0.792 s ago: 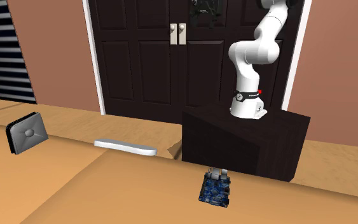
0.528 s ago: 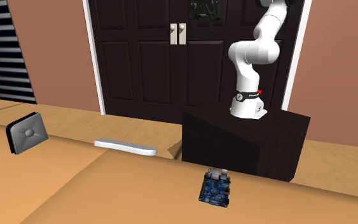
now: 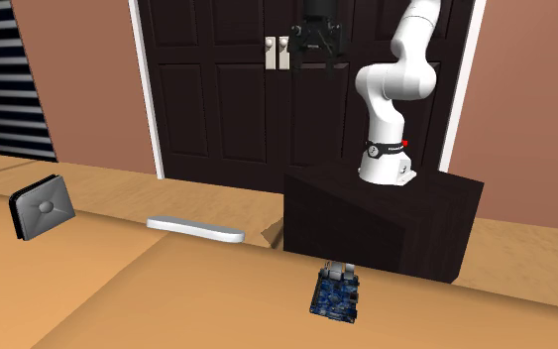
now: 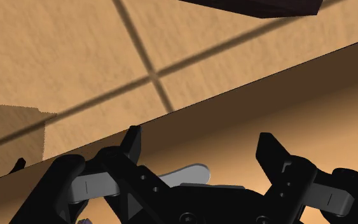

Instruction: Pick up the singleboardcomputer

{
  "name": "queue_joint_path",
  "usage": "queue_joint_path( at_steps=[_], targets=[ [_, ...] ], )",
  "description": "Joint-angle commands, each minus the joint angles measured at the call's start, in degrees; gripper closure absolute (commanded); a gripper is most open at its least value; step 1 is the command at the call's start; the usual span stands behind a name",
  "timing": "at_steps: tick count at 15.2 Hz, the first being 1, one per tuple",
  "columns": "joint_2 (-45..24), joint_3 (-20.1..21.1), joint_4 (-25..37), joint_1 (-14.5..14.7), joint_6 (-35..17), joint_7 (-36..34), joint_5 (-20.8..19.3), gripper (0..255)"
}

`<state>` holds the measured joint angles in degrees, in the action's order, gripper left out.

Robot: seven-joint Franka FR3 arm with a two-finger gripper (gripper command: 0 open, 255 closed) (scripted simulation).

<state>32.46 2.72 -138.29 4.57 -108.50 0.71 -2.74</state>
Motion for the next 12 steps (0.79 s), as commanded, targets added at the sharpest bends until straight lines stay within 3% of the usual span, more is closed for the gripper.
queue_joint_path(
  at_steps=[1, 12],
  targets=[
    [-3.8, 1.0, 1.0, 0.7, -2.6, -0.9, 0.5, 0],
    [-25.3, 6.5, 9.6, 3.8, -13.9, -6.1, 0.8, 0]
  ],
)
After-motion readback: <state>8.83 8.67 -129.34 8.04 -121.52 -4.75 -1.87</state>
